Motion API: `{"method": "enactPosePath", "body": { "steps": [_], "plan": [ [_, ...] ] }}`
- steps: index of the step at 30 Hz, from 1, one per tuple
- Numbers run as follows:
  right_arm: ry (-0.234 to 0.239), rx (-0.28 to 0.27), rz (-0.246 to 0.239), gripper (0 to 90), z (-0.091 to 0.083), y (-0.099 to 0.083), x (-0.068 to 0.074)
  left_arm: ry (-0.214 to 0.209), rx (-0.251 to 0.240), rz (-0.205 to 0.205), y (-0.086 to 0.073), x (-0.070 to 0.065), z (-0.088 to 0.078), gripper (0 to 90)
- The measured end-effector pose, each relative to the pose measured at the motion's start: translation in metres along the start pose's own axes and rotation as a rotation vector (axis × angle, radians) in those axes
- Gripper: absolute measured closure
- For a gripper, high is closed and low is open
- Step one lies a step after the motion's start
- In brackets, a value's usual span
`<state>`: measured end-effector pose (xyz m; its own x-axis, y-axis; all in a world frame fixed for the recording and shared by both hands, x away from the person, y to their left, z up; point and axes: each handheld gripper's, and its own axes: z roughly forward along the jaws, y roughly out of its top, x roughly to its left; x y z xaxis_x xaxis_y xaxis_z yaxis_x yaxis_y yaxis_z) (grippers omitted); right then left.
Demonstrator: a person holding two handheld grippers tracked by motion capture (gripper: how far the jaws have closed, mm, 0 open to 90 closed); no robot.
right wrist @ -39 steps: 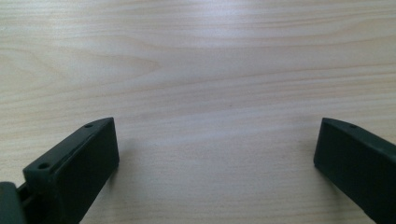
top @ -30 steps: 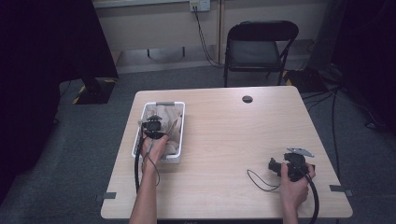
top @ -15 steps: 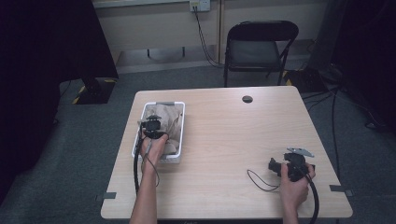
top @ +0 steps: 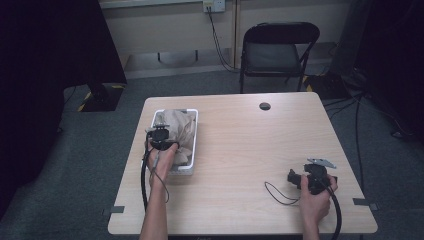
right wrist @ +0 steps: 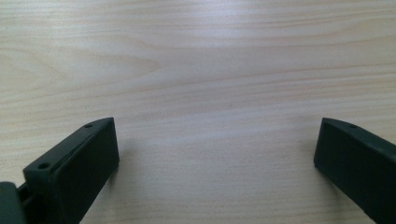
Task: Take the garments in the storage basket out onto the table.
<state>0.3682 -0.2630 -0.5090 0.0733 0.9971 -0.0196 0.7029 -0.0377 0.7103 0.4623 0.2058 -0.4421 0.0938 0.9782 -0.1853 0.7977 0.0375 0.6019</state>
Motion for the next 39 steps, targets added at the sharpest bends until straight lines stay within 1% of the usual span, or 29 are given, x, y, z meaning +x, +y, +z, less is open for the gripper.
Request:
{"method": "enactPosePath", "body": {
  "steps": [4, 7, 12, 18, 20, 26, 29, 30, 32, 33, 34, 35, 36, 37, 39],
  "plan": [
    [0.000, 0.000, 0.000, 0.0, 0.000, 0.000, 0.000, -0.003, -0.034, 0.007, -0.001, -0.001, -0.007, 74.8],
    [0.000, 0.000, 0.000, 0.0, 0.000, 0.000, 0.000, -0.007, -0.047, 0.005, -0.001, -0.001, -0.012, 75.0],
    [0.000, 0.000, 0.000, 0.0, 0.000, 0.000, 0.000, -0.015, -0.082, -0.007, -0.002, 0.000, -0.019, 74.9],
    [0.000, 0.000, 0.000, 0.0, 0.000, 0.000, 0.000, -0.029, -0.095, -0.009, -0.004, 0.001, -0.023, 75.1],
    [0.000, 0.000, 0.000, 0.0, 0.000, 0.000, 0.000, -0.030, -0.116, -0.003, -0.005, 0.001, -0.023, 75.0],
    [0.000, 0.000, 0.000, 0.0, 0.000, 0.000, 0.000, -0.042, -0.128, -0.004, -0.007, 0.002, -0.025, 74.6],
    [0.000, 0.000, 0.000, 0.0, 0.000, 0.000, 0.000, -0.057, -0.139, -0.008, -0.008, 0.003, -0.028, 74.6],
    [0.000, 0.000, 0.000, 0.0, 0.000, 0.000, 0.000, -0.049, -0.147, -0.005, -0.008, 0.002, -0.029, 74.4],
    [0.000, 0.000, 0.000, 0.0, 0.000, 0.000, 0.000, -0.054, -0.145, -0.006, -0.008, 0.002, -0.030, 74.5],
    [0.000, 0.000, 0.000, 0.0, 0.000, 0.000, 0.000, -0.053, -0.167, -0.008, -0.008, 0.002, -0.033, 74.5],
    [0.000, 0.000, 0.000, 0.0, 0.000, 0.000, 0.000, -0.053, -0.167, -0.008, -0.008, 0.002, -0.033, 74.7],
    [0.000, 0.000, 0.000, 0.0, 0.000, 0.000, 0.000, -0.066, -0.180, -0.008, -0.008, 0.001, -0.036, 74.7],
    [0.000, 0.000, 0.000, 0.0, 0.000, 0.000, 0.000, -0.066, -0.180, -0.008, -0.008, 0.001, -0.036, 74.7],
    [0.000, 0.000, 0.000, 0.0, 0.000, 0.000, 0.000, -0.075, -0.187, -0.010, -0.008, 0.001, -0.039, 75.1],
    [0.000, 0.000, 0.000, 0.0, 0.000, 0.000, 0.000, -0.077, -0.200, -0.011, -0.009, 0.000, -0.041, 74.8]
  ]
}}
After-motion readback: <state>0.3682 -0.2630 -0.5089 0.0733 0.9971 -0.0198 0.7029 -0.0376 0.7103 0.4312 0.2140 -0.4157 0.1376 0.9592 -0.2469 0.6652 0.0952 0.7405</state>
